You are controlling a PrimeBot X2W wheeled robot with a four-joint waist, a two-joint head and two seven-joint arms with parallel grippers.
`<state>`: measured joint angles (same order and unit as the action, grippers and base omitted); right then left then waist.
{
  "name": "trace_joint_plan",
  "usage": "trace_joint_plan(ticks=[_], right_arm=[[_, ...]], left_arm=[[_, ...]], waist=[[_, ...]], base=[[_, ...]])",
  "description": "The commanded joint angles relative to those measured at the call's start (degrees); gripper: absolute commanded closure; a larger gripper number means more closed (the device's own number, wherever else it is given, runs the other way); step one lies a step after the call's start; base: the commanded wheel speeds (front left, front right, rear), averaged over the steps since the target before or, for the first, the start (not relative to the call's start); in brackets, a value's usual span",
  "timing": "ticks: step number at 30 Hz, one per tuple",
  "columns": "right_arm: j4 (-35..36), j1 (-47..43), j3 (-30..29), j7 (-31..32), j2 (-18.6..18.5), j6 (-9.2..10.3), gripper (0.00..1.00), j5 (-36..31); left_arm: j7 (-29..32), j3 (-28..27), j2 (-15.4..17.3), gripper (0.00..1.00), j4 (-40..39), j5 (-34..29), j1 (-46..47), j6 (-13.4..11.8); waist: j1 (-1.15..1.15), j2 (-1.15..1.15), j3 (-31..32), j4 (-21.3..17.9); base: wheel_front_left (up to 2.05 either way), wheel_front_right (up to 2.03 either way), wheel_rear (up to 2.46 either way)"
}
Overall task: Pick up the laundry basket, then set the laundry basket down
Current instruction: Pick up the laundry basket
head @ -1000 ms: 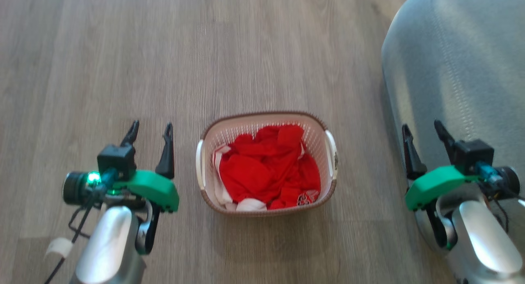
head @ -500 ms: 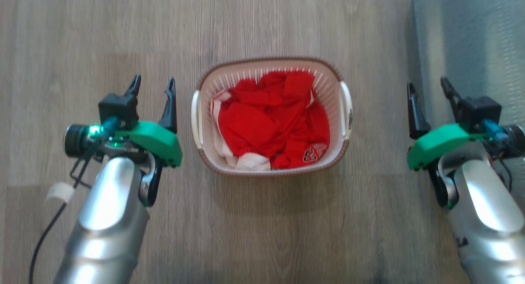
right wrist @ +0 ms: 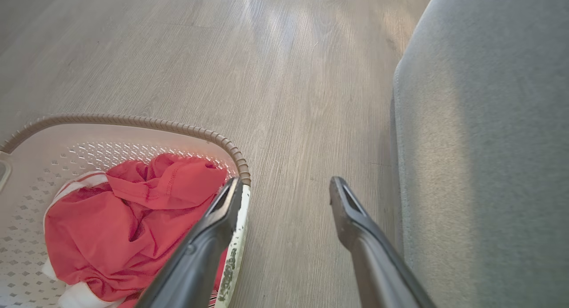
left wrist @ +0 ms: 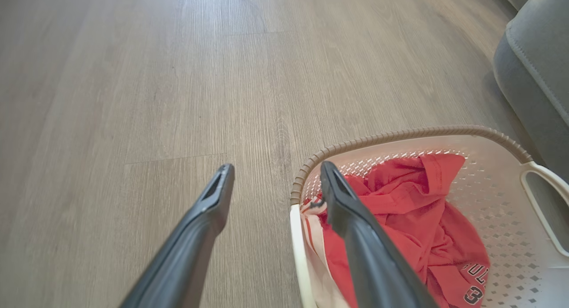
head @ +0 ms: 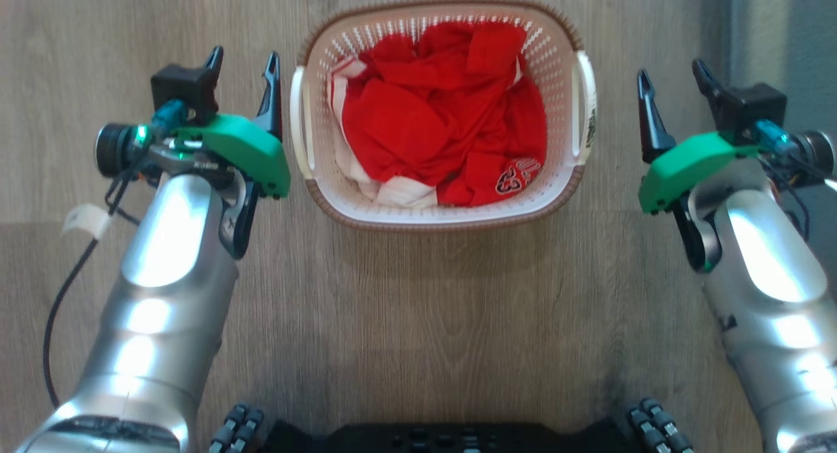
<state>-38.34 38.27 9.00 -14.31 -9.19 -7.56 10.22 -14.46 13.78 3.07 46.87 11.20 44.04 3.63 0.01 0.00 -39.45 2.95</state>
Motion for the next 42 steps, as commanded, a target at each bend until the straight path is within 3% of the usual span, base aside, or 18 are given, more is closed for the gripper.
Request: trace_joint_plan(ticks=[1, 14, 25, 33, 34, 35, 36, 42], right_arm=[[0.3, 0.1, 1.5, -0.7, 1.1, 0.08, 0.0, -0.4], [-7.1, 6.9, 6.6, -0.7, 3.5, 0.08, 0.0, 0.1], [-11.9, 10.3, 9.3, -0.7, 4.2, 0.08, 0.0, 0.7], [-15.0, 12.4, 10.9, -0.7, 5.0, 0.08, 0.0, 1.2], [-15.4, 12.6, 11.2, -0.7, 5.1, 0.08, 0.64, 1.4], [-16.0, 12.8, 11.6, -0.7, 5.1, 0.08, 1.0, 1.8], [-16.7, 13.0, 11.9, -0.7, 5.2, 0.08, 1.0, 2.2], [-18.0, 14.3, 13.9, -0.7, 5.0, 0.08, 1.0, 3.6]], left_arm=[[-0.5, -1.6, 1.1, 0.0, 0.0, 0.4, 1.2, 0.5], [-0.5, 0.7, 0.6, 0.0, 11.9, 1.3, 8.5, 3.4], [-0.5, 3.6, 0.5, 0.0, 18.9, 4.0, 12.1, 3.8], [-0.5, 8.9, 0.3, 0.0, 22.2, 8.7, 14.7, 3.8], [-0.5, 9.5, 0.4, 0.0, 22.4, 9.3, 14.9, 3.8], [-0.3, 10.5, 0.3, 0.36, 22.2, 10.0, 15.0, 3.8], [-0.2, 11.0, 0.3, 1.0, 22.1, 11.2, 15.1, 3.8], [1.6, 15.0, 0.5, 1.0, 22.0, 15.9, 15.9, 3.9]], waist=[[-0.01, 0.0, -2.7, 0.1], [-0.01, 0.0, -9.7, -1.2], [-0.01, 0.0, -13.2, -1.7], [-0.01, 0.0, -14.7, -1.2], [-0.01, 0.0, -14.7, -1.2], [-0.01, 0.0, -14.8, -1.3], [-0.01, 0.0, -14.8, -1.3], [-0.01, 0.0, -15.0, -1.3]], base=[[0.0, 0.0, 0.0], [0.0, 0.0, 0.0], [0.0, 0.0, 0.0], [0.0, 0.0, 0.0], [0.0, 0.0, 0.0], [0.0, 0.0, 0.0], [0.0, 0.0, 0.0], [0.0, 0.0, 0.0]])
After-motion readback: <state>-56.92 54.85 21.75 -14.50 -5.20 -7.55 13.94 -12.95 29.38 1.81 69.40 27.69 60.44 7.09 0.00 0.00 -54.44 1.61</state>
